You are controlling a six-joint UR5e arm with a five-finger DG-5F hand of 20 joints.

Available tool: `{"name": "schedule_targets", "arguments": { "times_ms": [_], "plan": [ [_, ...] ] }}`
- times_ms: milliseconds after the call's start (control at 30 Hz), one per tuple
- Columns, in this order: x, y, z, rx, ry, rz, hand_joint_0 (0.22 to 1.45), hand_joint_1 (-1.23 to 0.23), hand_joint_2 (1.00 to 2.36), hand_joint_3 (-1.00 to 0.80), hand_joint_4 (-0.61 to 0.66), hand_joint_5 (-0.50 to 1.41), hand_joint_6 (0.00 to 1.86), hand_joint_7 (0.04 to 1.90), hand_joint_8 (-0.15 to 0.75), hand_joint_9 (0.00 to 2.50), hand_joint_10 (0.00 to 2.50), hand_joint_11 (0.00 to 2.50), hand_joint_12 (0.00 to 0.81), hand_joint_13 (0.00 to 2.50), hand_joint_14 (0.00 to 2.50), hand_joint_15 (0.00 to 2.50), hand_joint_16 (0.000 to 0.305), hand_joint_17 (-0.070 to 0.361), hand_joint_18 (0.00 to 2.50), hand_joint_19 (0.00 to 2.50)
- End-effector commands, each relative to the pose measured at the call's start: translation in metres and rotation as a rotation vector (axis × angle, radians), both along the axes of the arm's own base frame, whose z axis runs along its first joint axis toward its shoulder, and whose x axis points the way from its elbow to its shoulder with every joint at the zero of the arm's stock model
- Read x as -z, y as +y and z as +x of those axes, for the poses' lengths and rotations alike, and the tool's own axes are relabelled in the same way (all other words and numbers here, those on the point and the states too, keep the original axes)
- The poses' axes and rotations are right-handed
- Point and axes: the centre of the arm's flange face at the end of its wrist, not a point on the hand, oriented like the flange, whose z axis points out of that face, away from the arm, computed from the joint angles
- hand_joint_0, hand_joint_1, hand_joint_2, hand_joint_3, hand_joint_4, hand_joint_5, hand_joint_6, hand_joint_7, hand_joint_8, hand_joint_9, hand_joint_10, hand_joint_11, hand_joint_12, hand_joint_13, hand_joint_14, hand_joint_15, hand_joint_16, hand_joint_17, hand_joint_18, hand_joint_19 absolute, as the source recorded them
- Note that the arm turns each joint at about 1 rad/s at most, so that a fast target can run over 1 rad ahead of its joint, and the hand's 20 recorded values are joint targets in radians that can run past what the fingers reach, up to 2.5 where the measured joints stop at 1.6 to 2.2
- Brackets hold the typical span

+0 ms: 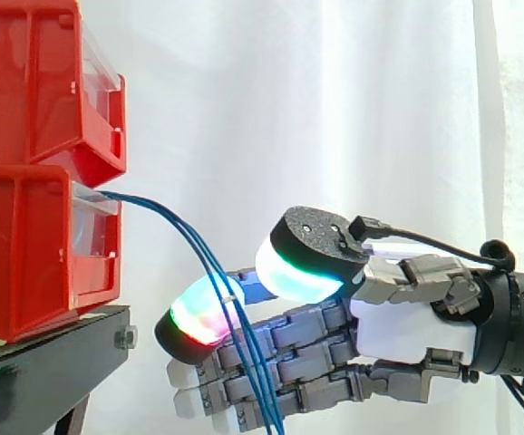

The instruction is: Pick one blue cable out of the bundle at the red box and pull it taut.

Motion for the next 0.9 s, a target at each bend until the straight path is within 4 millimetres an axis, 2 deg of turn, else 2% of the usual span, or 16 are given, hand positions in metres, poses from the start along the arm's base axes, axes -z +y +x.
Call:
{"name": "schedule_targets", "arguments": {
  "times_ms": [0,133,433,633,767,867],
  "plan": [
    [0.001,0.003,0.001,-0.002,-0.005,0.001,0.57,-0.78,1.0,-0.5,0.31,-0.12,0.5,1.13,0.305,0.56,0.01,0.19,0.337,0.45,0.01,0.19,0.047,0.105,0.36,0.21],
    [0.011,0.005,0.002,-0.005,0.004,0.006,0.57,-0.78,1.0,-0.5,0.31,-0.11,0.5,1.13,0.306,0.56,0.0,0.19,0.335,0.45,0.01,0.19,0.047,0.105,0.36,0.2],
    [0.011,0.007,0.003,-0.004,-0.009,0.008,0.58,-0.78,1.0,-0.5,0.31,-0.11,0.5,1.14,0.308,0.57,0.0,0.19,0.335,0.46,0.01,0.19,0.046,0.104,0.37,0.21],
    [0.021,0.011,-0.003,-0.007,0.004,0.008,0.61,-0.77,1.0,-0.47,0.23,-0.1,0.5,1.24,0.307,0.58,0.0,0.2,0.331,0.47,0.01,0.19,0.046,0.103,0.38,0.21],
    [0.02,0.009,-0.002,-0.011,-0.006,0.013,0.63,-0.78,1.01,-0.37,0.18,-0.15,0.71,0.97,0.305,0.59,0.01,0.24,0.332,0.48,0.01,0.19,0.046,0.103,0.39,0.21],
    [0.02,0.009,-0.002,-0.008,-0.006,0.015,0.63,-0.78,1.01,-0.35,0.18,-0.15,0.74,0.93,0.304,0.59,0.01,0.24,0.333,0.48,0.01,0.19,0.046,0.104,0.4,0.21]
  ]
}}
